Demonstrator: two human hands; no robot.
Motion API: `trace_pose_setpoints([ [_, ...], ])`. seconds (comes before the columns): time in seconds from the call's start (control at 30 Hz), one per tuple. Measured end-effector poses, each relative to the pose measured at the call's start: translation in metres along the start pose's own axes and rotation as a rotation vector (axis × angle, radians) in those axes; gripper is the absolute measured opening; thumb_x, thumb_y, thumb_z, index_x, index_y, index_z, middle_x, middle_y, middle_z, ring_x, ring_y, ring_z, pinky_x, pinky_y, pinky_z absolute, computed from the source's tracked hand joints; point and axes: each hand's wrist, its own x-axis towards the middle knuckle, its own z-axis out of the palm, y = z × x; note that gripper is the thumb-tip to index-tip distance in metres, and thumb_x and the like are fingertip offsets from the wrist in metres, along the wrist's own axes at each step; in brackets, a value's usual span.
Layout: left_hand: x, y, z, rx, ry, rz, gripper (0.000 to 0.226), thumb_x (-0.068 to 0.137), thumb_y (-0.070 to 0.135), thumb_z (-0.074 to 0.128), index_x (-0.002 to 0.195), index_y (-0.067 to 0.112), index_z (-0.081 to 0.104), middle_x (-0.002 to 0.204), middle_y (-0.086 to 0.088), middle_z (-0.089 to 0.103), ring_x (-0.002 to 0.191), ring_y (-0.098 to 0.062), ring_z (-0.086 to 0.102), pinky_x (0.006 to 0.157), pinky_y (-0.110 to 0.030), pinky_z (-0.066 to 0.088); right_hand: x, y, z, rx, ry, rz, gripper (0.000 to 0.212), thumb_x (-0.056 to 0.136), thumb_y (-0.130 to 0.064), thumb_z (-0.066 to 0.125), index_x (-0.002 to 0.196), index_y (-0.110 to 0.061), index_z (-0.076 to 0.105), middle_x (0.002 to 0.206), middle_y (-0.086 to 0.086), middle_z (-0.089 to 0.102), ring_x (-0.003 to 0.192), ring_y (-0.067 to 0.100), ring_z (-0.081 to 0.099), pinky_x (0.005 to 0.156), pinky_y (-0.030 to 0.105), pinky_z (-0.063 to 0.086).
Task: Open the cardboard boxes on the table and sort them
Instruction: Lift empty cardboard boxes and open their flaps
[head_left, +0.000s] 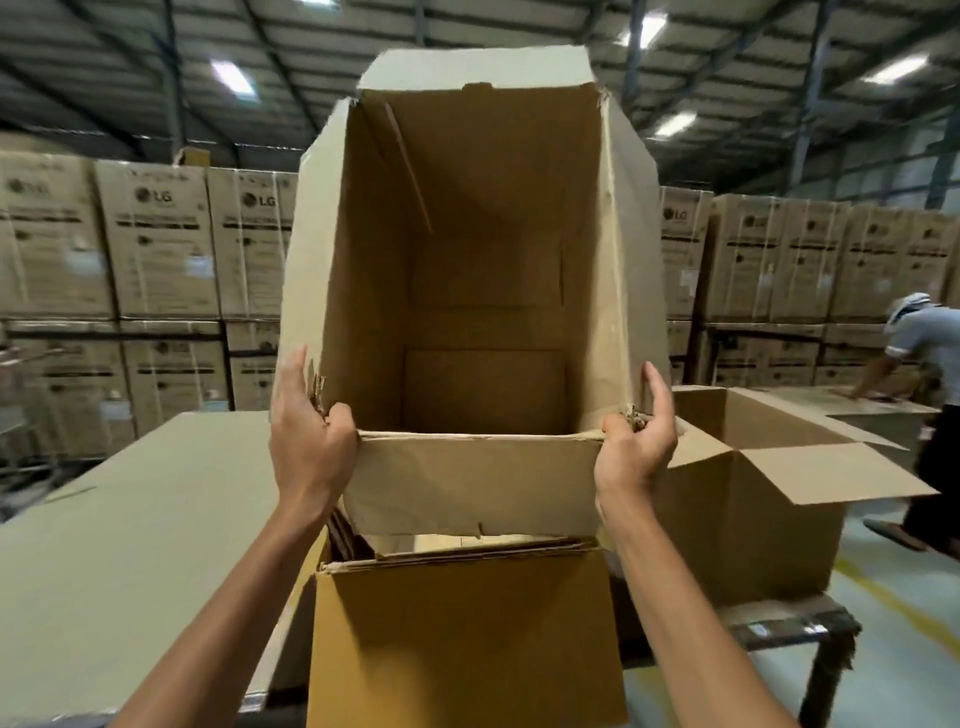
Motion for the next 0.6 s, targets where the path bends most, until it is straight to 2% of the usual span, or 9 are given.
trace_pose_setpoints([
  [0.03, 0.004, -0.004, 0.006, 0.020, 0.017, 0.011, 0.076, 0.079, 0.024, 0.045, 0.153, 0.025, 0.029, 0.149, -0.012, 0.046, 0.128, -0.036, 0.050, 0.104, -0.050, 0.047, 0.006, 0.012, 0.007, -0.024, -0.002, 0.025, 0.066, 0.087, 0.014, 0.051, 0.142, -0.023, 0.052, 0.125, -0.020, 0.050, 0.084, -0.013, 0.057, 0.070, 0.010, 0.048],
  [0.1, 0.011, -0.013, 0.019, 0.057, 0.036, 0.034, 0.073, 0.081, 0.017, 0.048, 0.152, 0.016, 0.033, 0.153, -0.012, 0.042, 0.136, -0.032, 0.043, 0.106, -0.045, 0.040, 0.015, 0.034, 0.019, -0.077, -0.025, 0.053, 0.065, 0.090, 0.010, 0.052, 0.143, -0.028, 0.051, 0.134, -0.016, 0.045, 0.105, -0.005, 0.051, 0.079, 0.010, 0.044],
  [0.13, 0.015, -0.021, 0.027, 0.080, 0.028, 0.034, 0.070, 0.084, 0.013, 0.050, 0.152, 0.014, 0.034, 0.152, -0.012, 0.042, 0.136, -0.031, 0.043, 0.106, -0.045, 0.040, 0.019, 0.045, 0.025, -0.112, -0.037, 0.062, 0.063, 0.092, 0.008, 0.052, 0.144, -0.027, 0.049, 0.138, -0.015, 0.045, 0.115, -0.003, 0.044, 0.086, 0.010, 0.041],
  [0.2, 0.021, -0.045, 0.045, 0.137, -0.038, 0.005, 0.067, 0.087, 0.006, 0.054, 0.150, 0.016, 0.036, 0.149, -0.012, 0.045, 0.131, -0.031, 0.046, 0.103, -0.047, 0.042, 0.027, 0.067, 0.034, -0.215, -0.068, 0.102, 0.060, 0.095, 0.004, 0.052, 0.146, -0.027, 0.045, 0.148, -0.007, 0.046, 0.125, 0.005, 0.042, 0.095, 0.020, 0.042],
  [0.3, 0.026, -0.091, 0.075, 0.260, -0.203, -0.070, 0.061, 0.088, 0.010, 0.053, 0.147, 0.020, 0.040, 0.140, -0.010, 0.049, 0.122, -0.030, 0.052, 0.094, -0.044, 0.047, 0.038, 0.101, 0.043, -0.411, -0.168, 0.218, 0.056, 0.099, -0.008, 0.052, 0.148, -0.029, 0.037, 0.147, 0.002, 0.049, 0.120, 0.025, 0.056, 0.092, 0.041, 0.054],
  [0.33, 0.026, -0.105, 0.084, 0.301, -0.256, -0.100, 0.058, 0.089, 0.013, 0.051, 0.146, 0.020, 0.043, 0.137, -0.010, 0.051, 0.118, -0.030, 0.053, 0.093, -0.043, 0.047, 0.040, 0.111, 0.044, -0.481, -0.218, 0.258, 0.054, 0.099, -0.014, 0.053, 0.149, -0.027, 0.036, 0.141, 0.003, 0.052, 0.115, 0.026, 0.057, 0.088, 0.042, 0.054],
  [0.43, 0.039, -0.139, 0.104, 0.361, -0.364, -0.226, 0.052, 0.087, 0.020, 0.043, 0.138, 0.021, 0.055, 0.133, -0.011, 0.056, 0.115, -0.032, 0.057, 0.095, -0.045, 0.049, 0.044, 0.131, 0.055, -0.607, -0.340, 0.329, 0.049, 0.097, -0.035, 0.055, 0.142, -0.022, 0.044, 0.119, 0.002, 0.058, 0.102, 0.026, 0.054, 0.073, 0.031, 0.044],
  [0.53, 0.048, -0.163, 0.108, 0.415, -0.396, -0.342, 0.038, 0.089, 0.015, 0.044, 0.115, 0.019, 0.072, 0.138, -0.014, 0.052, 0.115, -0.035, 0.058, 0.099, -0.043, 0.048, 0.047, 0.138, 0.081, -0.695, -0.447, 0.298, 0.043, 0.097, -0.037, 0.053, 0.136, -0.020, 0.051, 0.129, 0.009, 0.061, 0.114, 0.032, 0.056, 0.079, 0.033, 0.040],
  [0.6, 0.049, -0.174, 0.105, 0.412, -0.395, -0.356, 0.036, 0.091, 0.007, 0.044, 0.112, 0.012, 0.073, 0.137, -0.016, 0.047, 0.120, -0.036, 0.055, 0.105, -0.041, 0.043, 0.044, 0.141, 0.101, -0.725, -0.525, 0.260, 0.042, 0.099, -0.031, 0.049, 0.140, -0.021, 0.048, 0.133, 0.009, 0.059, 0.117, 0.032, 0.055, 0.086, 0.035, 0.042],
])
